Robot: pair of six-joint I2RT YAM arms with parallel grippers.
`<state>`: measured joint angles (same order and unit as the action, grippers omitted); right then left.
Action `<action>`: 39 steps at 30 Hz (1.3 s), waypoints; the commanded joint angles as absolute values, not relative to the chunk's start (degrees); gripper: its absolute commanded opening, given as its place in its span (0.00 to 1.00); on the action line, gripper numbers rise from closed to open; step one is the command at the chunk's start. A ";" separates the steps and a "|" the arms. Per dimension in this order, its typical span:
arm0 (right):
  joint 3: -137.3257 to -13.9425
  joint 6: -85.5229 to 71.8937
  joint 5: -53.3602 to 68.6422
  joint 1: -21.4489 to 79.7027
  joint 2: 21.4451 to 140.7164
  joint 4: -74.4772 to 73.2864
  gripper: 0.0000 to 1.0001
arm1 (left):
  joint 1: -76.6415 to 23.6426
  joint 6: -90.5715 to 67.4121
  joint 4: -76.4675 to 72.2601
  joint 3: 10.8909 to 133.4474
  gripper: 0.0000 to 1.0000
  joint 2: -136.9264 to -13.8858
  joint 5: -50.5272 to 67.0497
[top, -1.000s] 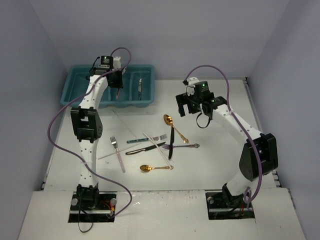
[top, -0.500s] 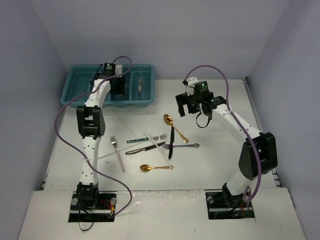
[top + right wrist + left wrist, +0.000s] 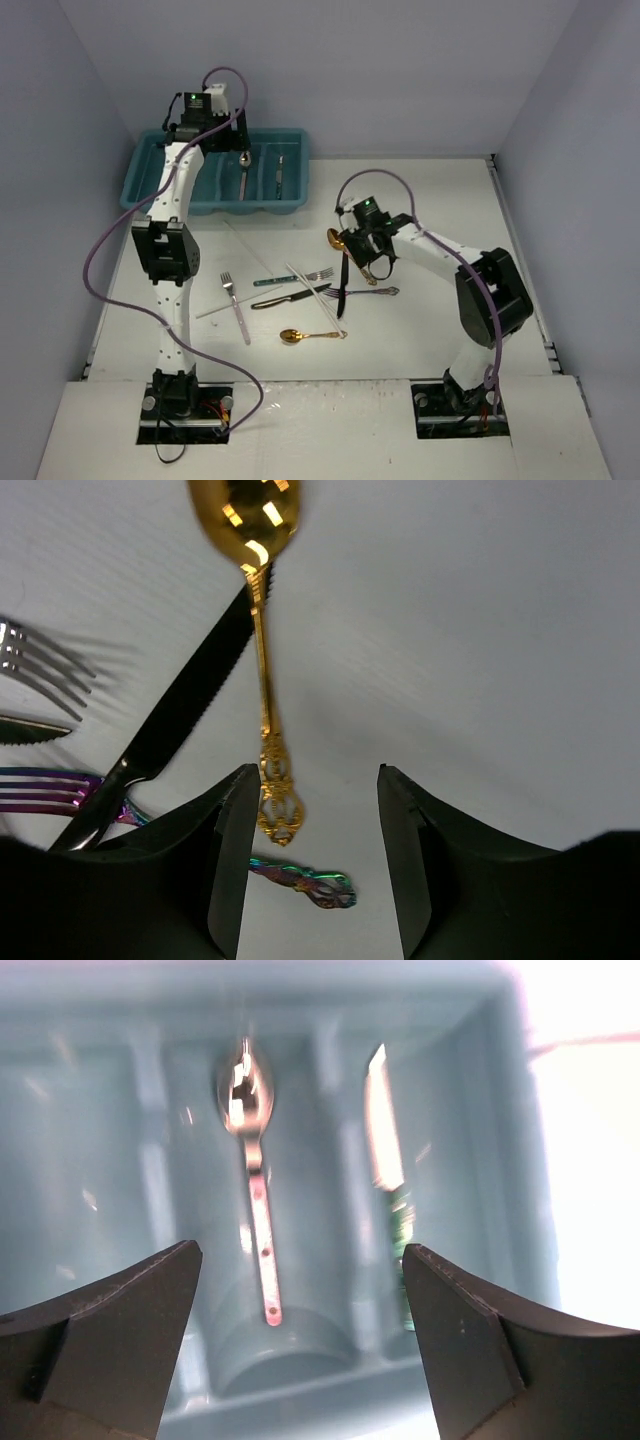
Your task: Sort the eating utensils into containers
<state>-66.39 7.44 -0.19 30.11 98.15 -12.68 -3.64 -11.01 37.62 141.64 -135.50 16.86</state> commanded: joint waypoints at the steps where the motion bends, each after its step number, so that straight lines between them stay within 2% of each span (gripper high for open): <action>1: -67.67 8.49 -5.49 35.01 102.51 -14.55 0.47 | -3.25 -12.16 32.87 145.54 0.81 -118.01 18.63; 6: -70.82 7.55 -5.91 35.33 106.45 -15.74 0.45 | -3.24 -9.09 32.29 134.28 0.81 -106.03 19.74; 12: -73.39 7.22 -4.99 35.33 109.55 -16.07 0.43 | -3.16 -5.20 24.40 102.96 0.81 -84.82 22.07; 15: -74.70 7.33 -3.83 35.33 110.58 -16.58 0.42 | -3.09 -4.44 24.31 92.85 0.82 -77.92 22.55; 21: -78.91 9.01 -0.53 34.06 114.93 -18.50 0.37 | -2.55 -3.38 26.33 86.55 0.82 -72.65 22.78; 29: -80.60 10.12 7.71 31.84 117.82 -21.37 0.29 | -1.93 -2.64 27.33 86.56 0.83 -71.64 23.39; 39: -80.20 12.50 10.98 28.73 120.60 -23.65 0.23 | -1.93 -3.48 27.28 85.91 0.83 -72.02 24.31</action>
